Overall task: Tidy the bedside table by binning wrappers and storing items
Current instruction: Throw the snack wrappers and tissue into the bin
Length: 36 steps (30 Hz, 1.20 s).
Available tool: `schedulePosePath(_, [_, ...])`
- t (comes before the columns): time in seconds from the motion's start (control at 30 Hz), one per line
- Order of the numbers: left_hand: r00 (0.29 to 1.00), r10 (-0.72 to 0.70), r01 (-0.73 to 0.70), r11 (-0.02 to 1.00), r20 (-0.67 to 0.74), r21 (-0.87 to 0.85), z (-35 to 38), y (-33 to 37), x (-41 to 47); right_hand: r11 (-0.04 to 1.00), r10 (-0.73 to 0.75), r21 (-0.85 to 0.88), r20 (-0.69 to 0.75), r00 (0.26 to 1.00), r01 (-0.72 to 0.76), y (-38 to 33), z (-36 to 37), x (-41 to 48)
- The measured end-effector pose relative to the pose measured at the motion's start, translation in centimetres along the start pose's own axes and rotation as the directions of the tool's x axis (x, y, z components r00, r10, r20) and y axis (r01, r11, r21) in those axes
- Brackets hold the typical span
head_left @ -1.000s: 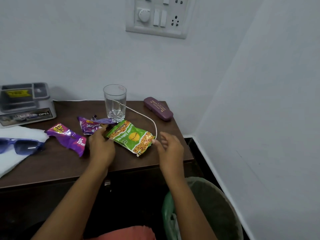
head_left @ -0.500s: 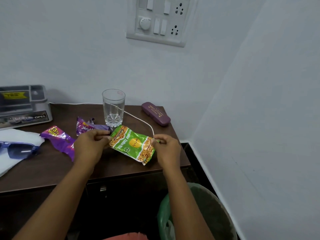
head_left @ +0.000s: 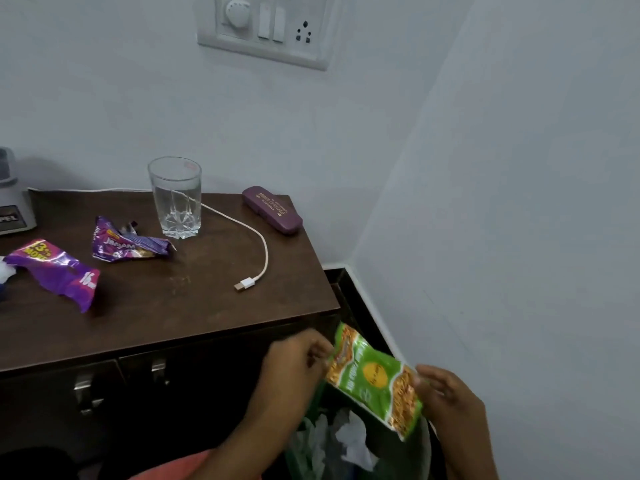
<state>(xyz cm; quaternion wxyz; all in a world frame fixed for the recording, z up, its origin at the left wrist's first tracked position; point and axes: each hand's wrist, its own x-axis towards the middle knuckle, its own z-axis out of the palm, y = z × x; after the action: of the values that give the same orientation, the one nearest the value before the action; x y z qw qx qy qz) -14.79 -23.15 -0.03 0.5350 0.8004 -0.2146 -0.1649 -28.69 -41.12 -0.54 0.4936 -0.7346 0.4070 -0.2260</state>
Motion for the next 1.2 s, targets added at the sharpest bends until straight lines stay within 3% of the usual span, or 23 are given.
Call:
schedulePosePath(0.17, [0.949, -0.083, -0.025, 0.94, 0.303, 0.339, 3.7, -1.0, -1.2, 0.981, 0.147, -0.116, -0.057, 0.987, -0.153, 6.9, -1.3, -0.6])
schedulePosePath(0.23, [0.934, -0.124, -0.019, 0.919, 0.335, 0.394, 3.3, -1.5, -1.2, 0.976, 0.17, -0.13, -0.06, 0.984, -0.176, 8.0, -0.6, -0.9])
schedulePosePath(0.33, [0.964, -0.062, -0.031, 0.938, 0.257, 0.345, 0.9, -1.1, -1.7, 0.975, 0.133, -0.176, -0.041, 0.99, -0.139, 7.2, 1.4, -0.9])
schedulePosePath(0.43, [0.993, 0.115, -0.115, 0.957, 0.017, 0.267, -3.5, -0.6, -2.0, 0.987, 0.004, -0.162, -0.033, 0.999, -0.009, 2.8, 5.2, -1.4])
schedulePosePath(0.53, [0.923, 0.233, -0.155, 0.954, -0.306, 0.257, -9.9, -1.0, -1.4, 0.989, -0.149, 0.024, 0.043, 0.988, 0.148, -3.5, 10.5, -2.9])
schedulePosePath(0.63, [0.858, 0.244, -0.069, 0.927, -0.453, 0.369, -17.0, -1.1, 0.8, 0.945, -0.318, 0.148, 0.207, 0.925, 0.291, -10.1, 16.9, -4.0])
schedulePosePath(0.77, [0.873, 0.074, 0.218, 0.824, -0.481, 0.522, -25.1, -3.8, 6.8, 0.904, -0.425, 0.151, 0.407, 0.809, 0.4, -16.1, 26.5, -3.4])
schedulePosePath(0.9, [0.934, -0.119, 0.316, 0.712, -0.336, 0.627, -29.4, -6.2, 10.5, 0.899, -0.392, 0.032, 0.502, 0.771, 0.437, -17.4, 32.8, -1.9])
schedulePosePath(1.0, [0.959, -0.15, 0.27, 0.746, -0.242, 0.609, -29.1, -6.3, 10.7, 0.887, -0.405, 0.005, 0.49, 0.772, 0.463, -17.0, 34.6, -1.5])
schedulePosePath(1.1, [0.953, -0.081, 0.234, 0.807, -0.292, 0.542, -29.0, -6.7, 10.8, 0.872, -0.455, 0.049, 0.451, 0.768, 0.488, -17.1, 35.1, -1.5])
schedulePosePath(1.2, [0.949, -0.121, 0.242, 0.87, -0.29, 0.429, -30.1, -6.5, 10.1, 0.865, -0.492, 0.129, 0.415, 0.765, 0.485, -17.8, 34.4, -1.9])
